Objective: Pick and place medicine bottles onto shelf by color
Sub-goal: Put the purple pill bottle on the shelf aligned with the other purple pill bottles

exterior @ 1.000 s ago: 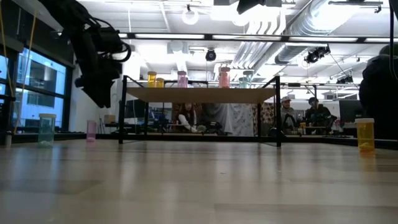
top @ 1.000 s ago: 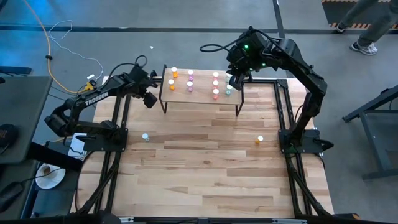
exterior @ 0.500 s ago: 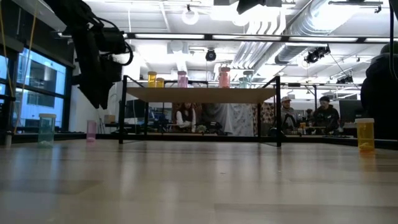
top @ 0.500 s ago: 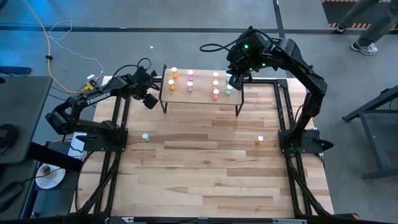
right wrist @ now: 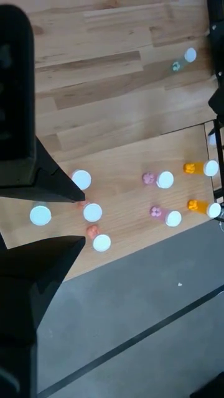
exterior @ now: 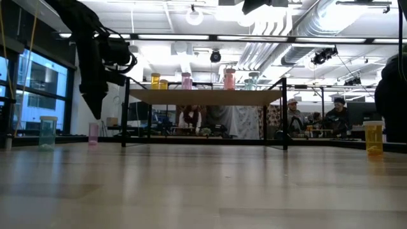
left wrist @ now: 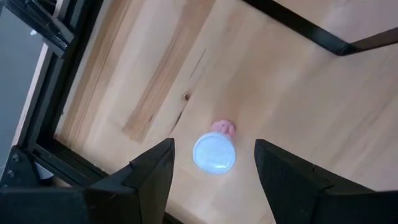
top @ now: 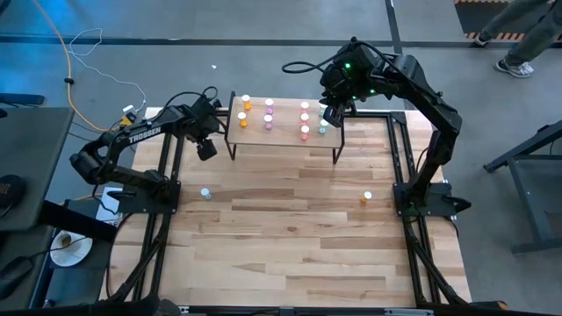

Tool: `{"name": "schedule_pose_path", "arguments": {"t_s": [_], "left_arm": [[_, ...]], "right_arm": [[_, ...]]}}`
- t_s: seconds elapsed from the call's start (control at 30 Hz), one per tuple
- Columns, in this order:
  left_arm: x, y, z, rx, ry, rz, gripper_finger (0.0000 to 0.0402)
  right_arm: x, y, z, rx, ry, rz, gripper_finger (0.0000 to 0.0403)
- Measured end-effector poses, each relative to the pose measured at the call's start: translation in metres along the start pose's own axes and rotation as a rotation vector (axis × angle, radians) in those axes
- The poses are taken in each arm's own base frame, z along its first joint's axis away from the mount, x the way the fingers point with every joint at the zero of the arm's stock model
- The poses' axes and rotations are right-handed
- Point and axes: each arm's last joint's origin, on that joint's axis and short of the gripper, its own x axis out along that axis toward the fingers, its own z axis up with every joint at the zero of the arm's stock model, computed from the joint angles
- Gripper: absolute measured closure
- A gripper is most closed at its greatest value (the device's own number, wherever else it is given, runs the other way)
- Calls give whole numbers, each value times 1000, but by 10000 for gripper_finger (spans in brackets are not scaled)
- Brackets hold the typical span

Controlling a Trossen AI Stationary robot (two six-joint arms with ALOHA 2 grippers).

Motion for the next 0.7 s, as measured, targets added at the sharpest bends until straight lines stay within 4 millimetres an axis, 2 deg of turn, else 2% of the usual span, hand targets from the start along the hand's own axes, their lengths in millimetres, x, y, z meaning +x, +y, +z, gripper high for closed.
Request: {"name": "schedule_pose_path", "arguments": {"t_s": [0.2, 0.7], "left_arm": [[1, 0, -1, -48, 25, 21, 188], [28, -1, 2, -47, 163, -3, 188]], "right_arm": [[0, 0, 0, -13, 0, 0, 313], [0, 0, 0, -10, 0, 4, 313]]}}
